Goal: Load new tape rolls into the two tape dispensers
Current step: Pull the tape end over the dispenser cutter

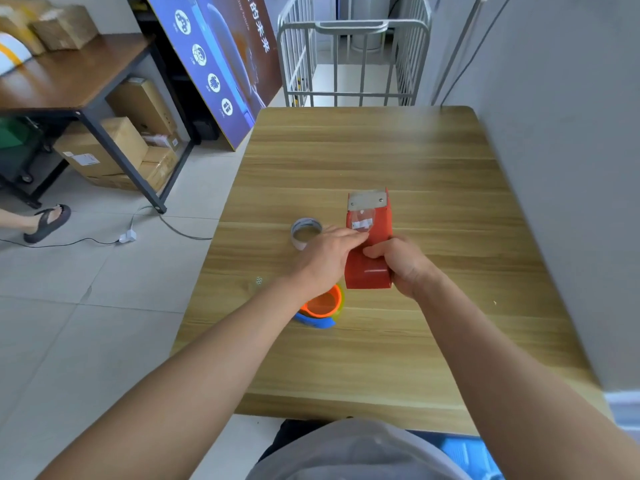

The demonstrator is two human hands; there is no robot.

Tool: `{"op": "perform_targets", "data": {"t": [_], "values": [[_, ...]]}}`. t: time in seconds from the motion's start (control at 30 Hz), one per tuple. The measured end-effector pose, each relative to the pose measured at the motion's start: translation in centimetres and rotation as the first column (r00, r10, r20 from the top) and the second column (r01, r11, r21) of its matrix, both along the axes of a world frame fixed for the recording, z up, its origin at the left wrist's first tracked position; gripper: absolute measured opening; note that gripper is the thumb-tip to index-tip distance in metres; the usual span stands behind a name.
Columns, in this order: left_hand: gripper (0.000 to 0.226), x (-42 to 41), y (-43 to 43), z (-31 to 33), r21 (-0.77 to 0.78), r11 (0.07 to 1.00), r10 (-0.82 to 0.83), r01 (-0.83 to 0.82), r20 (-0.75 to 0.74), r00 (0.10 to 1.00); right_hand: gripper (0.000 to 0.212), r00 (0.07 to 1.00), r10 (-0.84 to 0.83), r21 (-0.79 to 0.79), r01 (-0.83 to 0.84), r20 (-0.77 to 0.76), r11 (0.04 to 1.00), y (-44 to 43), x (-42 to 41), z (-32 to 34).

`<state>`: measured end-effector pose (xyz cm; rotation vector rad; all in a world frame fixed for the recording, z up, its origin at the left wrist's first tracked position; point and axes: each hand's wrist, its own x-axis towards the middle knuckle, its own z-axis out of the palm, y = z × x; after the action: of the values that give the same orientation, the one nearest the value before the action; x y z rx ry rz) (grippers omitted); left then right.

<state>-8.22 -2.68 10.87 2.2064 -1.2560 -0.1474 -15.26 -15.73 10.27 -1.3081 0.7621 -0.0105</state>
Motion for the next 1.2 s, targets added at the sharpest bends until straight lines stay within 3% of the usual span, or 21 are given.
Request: {"op": "perform_targets", "data": {"t": [0.2,0.4,0.53,0.7,0.83,0.93,1.03,1.2], "values": [[0.029,-1.0,-2.7,-1.0,-0.03,0.997,0.063,-0.069,-0.164,0.984,0.037,0.996,0.01,-0.088,-0.017,-0.088,0.996,-1.4,-1.5,-0.7],[0.033,-2.7,-4.1,-3.8,0.014,0.999,0.044,-0.042,-0.395,0.918,0.044,0.956,0.028,-0.393,-0.146,-0.291,0.908,-2.7,-3.2,-2.8],[0.039,-4.7,-4.2,-5.5,0.025,1.0,-0.001,0.019,-0.577,0.817,0.041,0.905,0.08,-0.514,-0.308,-0.418,0.801,-3.5,-4.5,-4.3],[0.036,-5.9,-4.3,-6.9,0.081,0.997,0.068,-0.011,-0.745,0.664,0.051,0.824,0.131,-0.572,-0.487,-0.551,0.66,-3.6,-5.7,-6.0],[0.034,-7.0,-4.3,-8.0,0.119,0.993,0.11,-0.018,-0.835,0.539,0.064,0.744,0.15,-0.569,-0.61,-0.652,0.552,-3.5,-6.7,-7.7],[0.045,-7.6,-4.2,-9.1,0.16,0.987,0.142,-0.002,-0.869,0.474,0.06,0.707,0.125,-0.584,-0.659,-0.696,0.473,-3.4,-6.9,-8.8],[0.055,-8.1,-4.0,-10.2,0.174,0.985,0.153,0.01,-0.889,0.432,0.057,0.691,0.111,-0.59,-0.68,-0.714,0.435,-3.2,-7.2,-9.8],[0.049,-8.5,-3.4,-11.5,0.211,0.977,0.201,-0.022,-0.884,0.422,0.047,0.708,0.082,-0.632,-0.671,-0.701,0.388,-2.9,-7.6,-11.7]]}}
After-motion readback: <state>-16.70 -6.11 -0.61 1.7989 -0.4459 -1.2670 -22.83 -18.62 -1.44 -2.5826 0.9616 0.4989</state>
